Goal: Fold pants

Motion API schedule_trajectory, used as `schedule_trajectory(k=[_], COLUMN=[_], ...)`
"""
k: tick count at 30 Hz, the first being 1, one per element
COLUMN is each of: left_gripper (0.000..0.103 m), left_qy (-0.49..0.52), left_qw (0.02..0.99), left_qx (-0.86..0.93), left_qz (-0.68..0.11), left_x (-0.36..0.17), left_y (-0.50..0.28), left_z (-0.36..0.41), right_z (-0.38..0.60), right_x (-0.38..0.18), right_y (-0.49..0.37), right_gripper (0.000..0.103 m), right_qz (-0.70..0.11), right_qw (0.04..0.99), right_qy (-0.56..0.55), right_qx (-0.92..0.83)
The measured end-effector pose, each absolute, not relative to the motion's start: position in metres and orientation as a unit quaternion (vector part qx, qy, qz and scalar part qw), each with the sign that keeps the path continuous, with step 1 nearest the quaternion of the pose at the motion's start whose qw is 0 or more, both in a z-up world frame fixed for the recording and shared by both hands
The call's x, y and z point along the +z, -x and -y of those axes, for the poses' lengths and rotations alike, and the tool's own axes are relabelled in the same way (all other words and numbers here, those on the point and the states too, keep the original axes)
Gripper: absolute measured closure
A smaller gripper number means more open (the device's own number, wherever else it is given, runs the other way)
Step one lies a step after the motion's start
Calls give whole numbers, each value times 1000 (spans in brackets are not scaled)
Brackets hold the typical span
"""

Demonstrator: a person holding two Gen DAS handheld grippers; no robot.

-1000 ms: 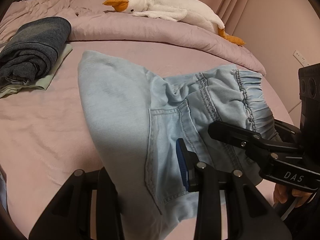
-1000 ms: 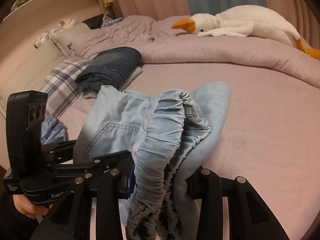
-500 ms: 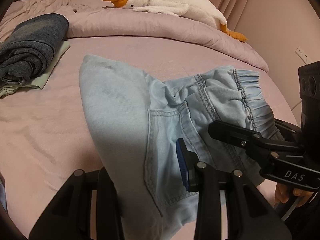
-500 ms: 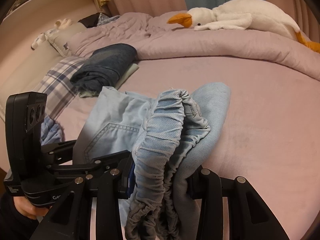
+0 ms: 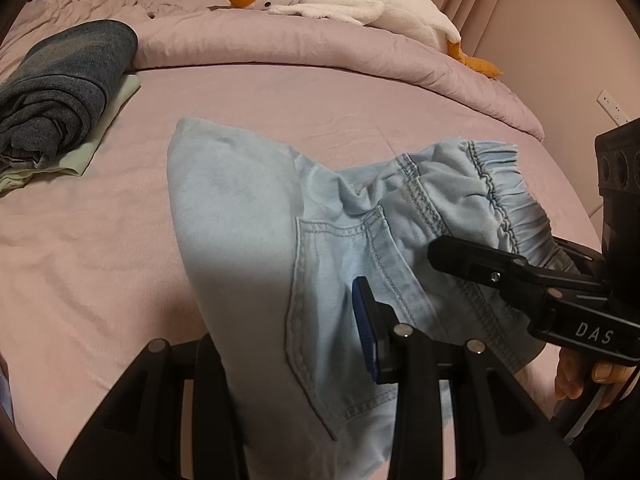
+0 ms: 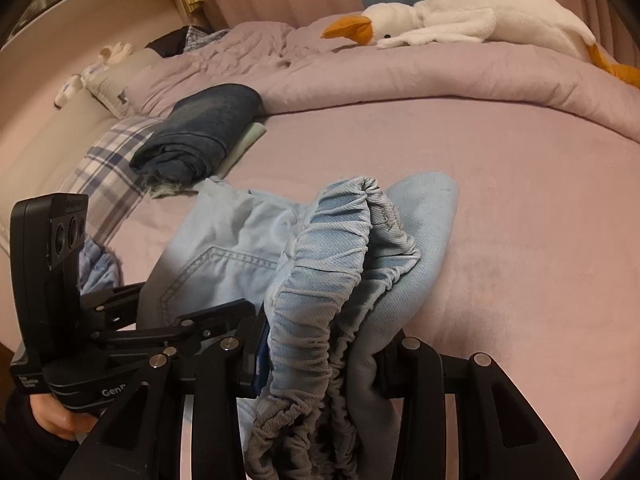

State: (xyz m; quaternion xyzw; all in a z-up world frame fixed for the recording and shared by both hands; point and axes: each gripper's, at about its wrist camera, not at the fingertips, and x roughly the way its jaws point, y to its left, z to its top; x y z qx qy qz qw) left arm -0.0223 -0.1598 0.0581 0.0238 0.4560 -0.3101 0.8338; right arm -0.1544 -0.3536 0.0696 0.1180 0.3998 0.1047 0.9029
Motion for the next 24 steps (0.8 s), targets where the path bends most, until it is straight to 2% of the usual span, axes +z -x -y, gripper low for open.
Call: schedule_trajectory(k=[24], left_gripper=[62], left_qy=[-33], left_qw=[833], left_qx=[-297], left_qz=[-465], left_x=[45], left_y=[11], left_z=[158], right_z=[381], right_x=[45], right_y=[148], right_gripper=[60], right_qz=[-421], right_qw=[888], right_qy=[-164], right_qx=[78])
